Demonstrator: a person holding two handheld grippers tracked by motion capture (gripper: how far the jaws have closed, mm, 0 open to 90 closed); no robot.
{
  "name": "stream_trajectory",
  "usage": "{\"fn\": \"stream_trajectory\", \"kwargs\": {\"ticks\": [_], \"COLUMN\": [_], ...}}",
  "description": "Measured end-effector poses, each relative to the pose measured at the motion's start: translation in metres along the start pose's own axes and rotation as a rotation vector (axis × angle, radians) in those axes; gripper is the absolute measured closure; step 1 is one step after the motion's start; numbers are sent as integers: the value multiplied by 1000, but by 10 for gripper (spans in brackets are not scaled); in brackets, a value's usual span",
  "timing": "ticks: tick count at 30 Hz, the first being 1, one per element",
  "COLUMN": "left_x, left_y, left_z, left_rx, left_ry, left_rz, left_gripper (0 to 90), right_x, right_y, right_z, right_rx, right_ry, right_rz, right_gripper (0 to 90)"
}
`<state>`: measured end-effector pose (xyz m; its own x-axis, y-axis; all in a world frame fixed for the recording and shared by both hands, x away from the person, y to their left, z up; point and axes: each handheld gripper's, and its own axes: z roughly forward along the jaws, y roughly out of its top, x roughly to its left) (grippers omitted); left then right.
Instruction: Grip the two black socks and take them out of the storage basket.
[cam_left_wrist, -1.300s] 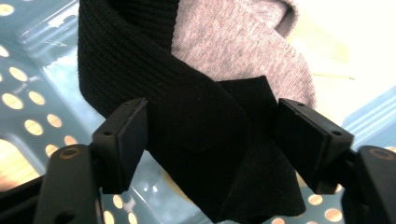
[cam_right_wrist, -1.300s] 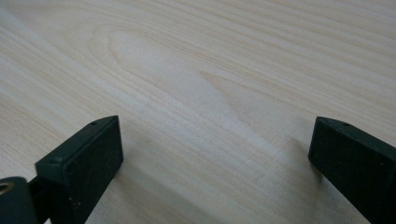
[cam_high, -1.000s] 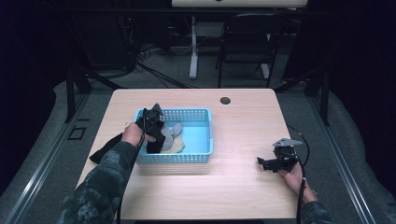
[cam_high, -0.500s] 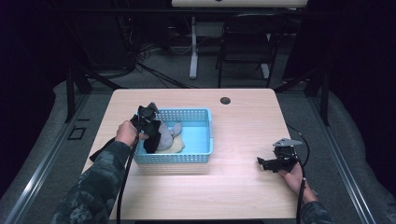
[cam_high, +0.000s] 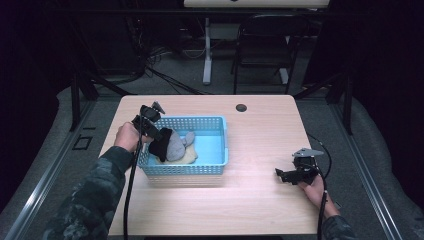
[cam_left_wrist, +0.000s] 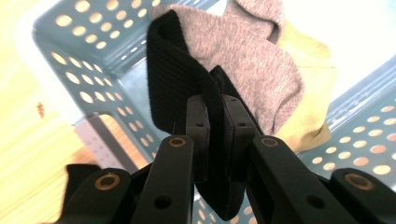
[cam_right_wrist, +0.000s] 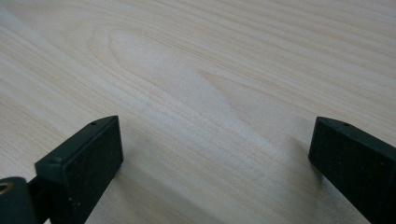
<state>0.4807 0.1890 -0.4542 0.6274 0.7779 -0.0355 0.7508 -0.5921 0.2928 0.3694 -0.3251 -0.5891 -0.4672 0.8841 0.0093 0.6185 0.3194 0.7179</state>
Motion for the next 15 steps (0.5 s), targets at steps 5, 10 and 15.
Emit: {"fn": "stream_trajectory", "kwargs": {"ticks": [5, 10, 15], "left_x": [2, 2, 0], "left_y": [5, 9, 11], "left_z": [-10, -22, -31], "left_rx": [-13, -29, -35], "left_ry": [-1, -15, -18], "left_rz": [13, 34, 56], "left_gripper": [828, 828, 827], "right_x": [0, 0, 0], "right_y": [0, 0, 0], "right_z": [0, 0, 0], "right_rx": [0, 3, 3], "right_ry": [0, -3, -3], "right_rz": [0, -1, -1], "right_gripper": [23, 22, 22]}}
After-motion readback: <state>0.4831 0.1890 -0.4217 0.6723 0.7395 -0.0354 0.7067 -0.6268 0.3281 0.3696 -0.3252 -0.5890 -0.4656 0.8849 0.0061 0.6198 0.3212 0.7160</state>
